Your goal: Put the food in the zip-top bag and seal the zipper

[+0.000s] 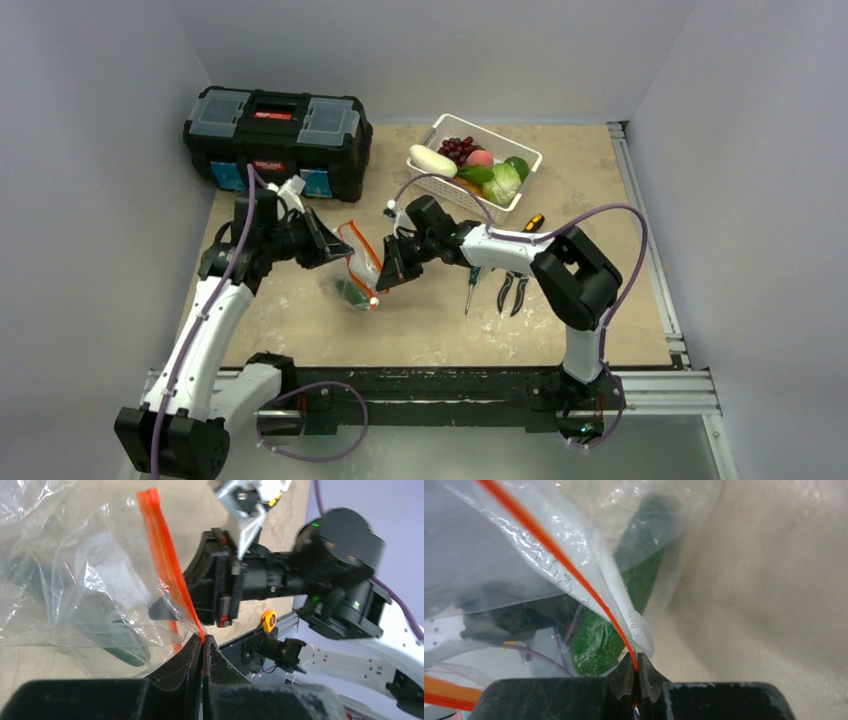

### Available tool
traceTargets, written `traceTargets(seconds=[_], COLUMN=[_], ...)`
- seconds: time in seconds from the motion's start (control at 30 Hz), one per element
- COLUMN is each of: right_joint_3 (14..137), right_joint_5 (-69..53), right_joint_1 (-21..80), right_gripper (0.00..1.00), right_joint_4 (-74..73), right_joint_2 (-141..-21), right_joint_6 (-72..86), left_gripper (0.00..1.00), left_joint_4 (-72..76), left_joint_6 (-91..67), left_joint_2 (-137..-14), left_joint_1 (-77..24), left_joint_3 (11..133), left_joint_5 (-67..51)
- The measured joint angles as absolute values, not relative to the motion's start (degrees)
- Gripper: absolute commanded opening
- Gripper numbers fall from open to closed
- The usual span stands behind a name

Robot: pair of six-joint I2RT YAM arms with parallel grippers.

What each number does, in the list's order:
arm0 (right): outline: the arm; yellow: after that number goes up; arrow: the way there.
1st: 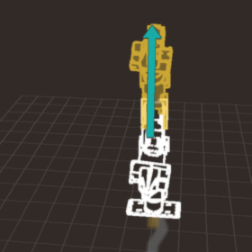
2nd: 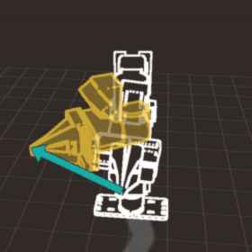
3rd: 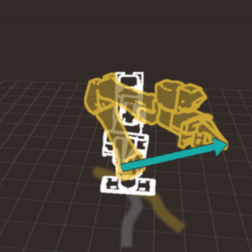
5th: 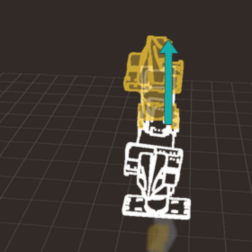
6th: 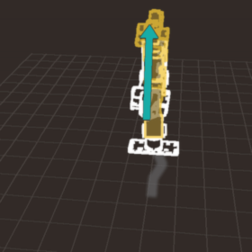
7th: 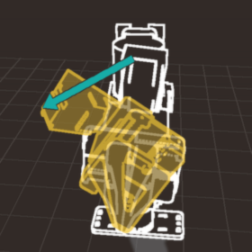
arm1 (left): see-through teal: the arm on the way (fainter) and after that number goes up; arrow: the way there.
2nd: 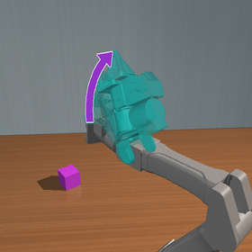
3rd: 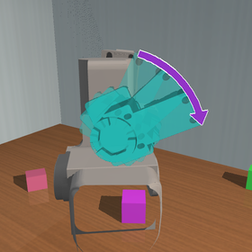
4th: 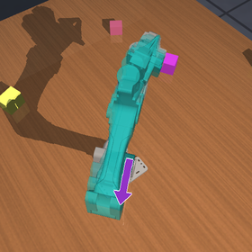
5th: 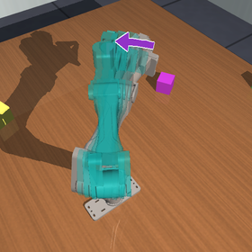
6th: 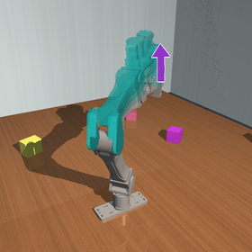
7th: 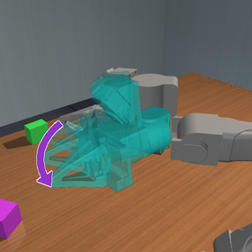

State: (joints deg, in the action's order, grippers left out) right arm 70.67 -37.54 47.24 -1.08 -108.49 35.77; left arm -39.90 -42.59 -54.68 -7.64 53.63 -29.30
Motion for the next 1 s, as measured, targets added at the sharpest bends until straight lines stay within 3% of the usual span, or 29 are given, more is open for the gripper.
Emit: traceTargets(seconds=[0.1, 0.37, 0.5, 0.63, 0.83, 1.0], right_joint_3=[69.65, 81.52, 78.63, 73.71, 63.13, 53.84], right_joint_5=[-36.56, -32.16, -27.31, -20.25, -14.5, -8.54], right_joint_1=[47.24, 47.29, 47.35, 47.46, 48.51, 56.99], right_gripper=[0.07, 0.6, 0.77, 0.86, 0.88, 0.94], right_joint_4=[-5.37, -12.12, -11.53, -11.18, -1.28, 6.37], right_joint_2=[-107.7, -99.83, -93.03, -85.56, -75.92, -71.61], right_joint_6=[34.79, 28.95, 25.63, 23.88, 25.32, 25.41], left_gripper=[0.0, 0.0, 0.0, 0.0, 0.0, 0.0], left_joint_4=[-41.47, -40.77, -41.71, -44.05, -42.61, -41.56], left_joint_6=[-42.35, -45.21, -48.75, -52.62, -61.65, -70.32], left_joint_2=[-52.27, -45.12, -44.38, -45.91, -44.95, -44.6], left_joint_1=[-7.94, -8.12, -8.23, -8.27, -8.27, -8.27], left_joint_3=[54.7, 65.43, 65.56, 65.3, 58.02, 54.17], left_joint_5=[-31.16, -29.19, -26.48, -23.83, -22.87, -22.63])
